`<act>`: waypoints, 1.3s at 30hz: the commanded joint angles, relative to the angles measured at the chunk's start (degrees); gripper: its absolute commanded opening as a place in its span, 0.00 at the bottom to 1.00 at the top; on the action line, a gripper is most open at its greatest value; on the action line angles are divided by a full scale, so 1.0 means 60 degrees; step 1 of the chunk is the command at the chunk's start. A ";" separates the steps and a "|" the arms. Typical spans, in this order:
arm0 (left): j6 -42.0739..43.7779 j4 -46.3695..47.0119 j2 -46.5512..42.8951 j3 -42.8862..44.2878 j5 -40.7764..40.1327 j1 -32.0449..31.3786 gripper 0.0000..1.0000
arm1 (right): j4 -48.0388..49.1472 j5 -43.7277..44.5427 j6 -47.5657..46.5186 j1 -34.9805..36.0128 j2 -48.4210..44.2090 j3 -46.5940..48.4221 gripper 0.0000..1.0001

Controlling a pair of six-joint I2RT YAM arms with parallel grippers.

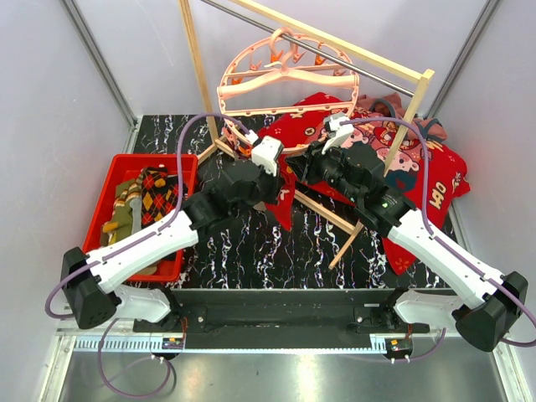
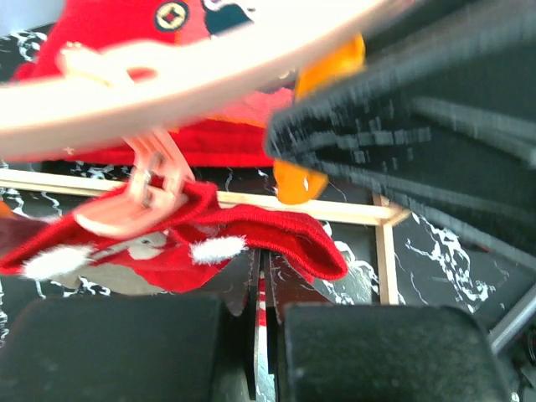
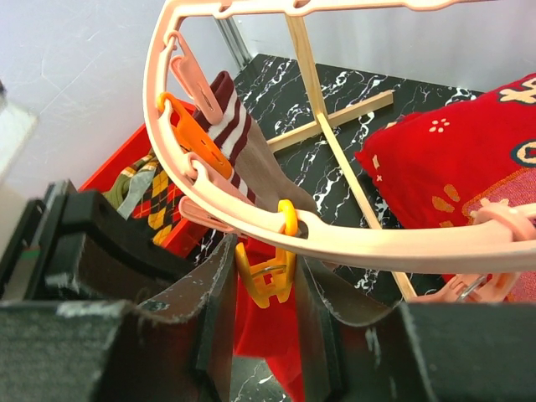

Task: Clip the socks to the hanger
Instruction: Clamp the sock onto the hanger.

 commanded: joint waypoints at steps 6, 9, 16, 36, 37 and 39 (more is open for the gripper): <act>-0.0168 -0.0256 0.0615 0.1228 -0.0757 -0.0026 0.00 | 0.0007 0.0045 -0.0248 -0.0051 -0.0133 0.0128 0.00; -0.0154 -0.0418 0.0689 0.1316 -0.0786 -0.0026 0.00 | 0.0007 0.0045 -0.0277 -0.0051 -0.0148 0.0129 0.00; -0.0198 -0.0564 0.0748 0.1433 -0.0830 -0.0026 0.00 | 0.0007 0.0338 -0.0307 -0.0051 -0.0147 0.0114 0.00; -0.0417 -0.1019 0.1056 0.1902 -0.1020 -0.0026 0.00 | -0.0080 0.0309 -0.0234 -0.0066 -0.0104 0.0143 0.00; -0.0403 -0.1019 0.1056 0.1931 -0.1020 -0.0026 0.00 | -0.0095 0.0309 -0.0248 -0.0051 -0.0089 0.0158 0.00; -0.0432 -0.1077 0.1085 0.1990 -0.1020 -0.0026 0.00 | -0.0124 0.0309 -0.0234 -0.0051 -0.0074 0.0172 0.00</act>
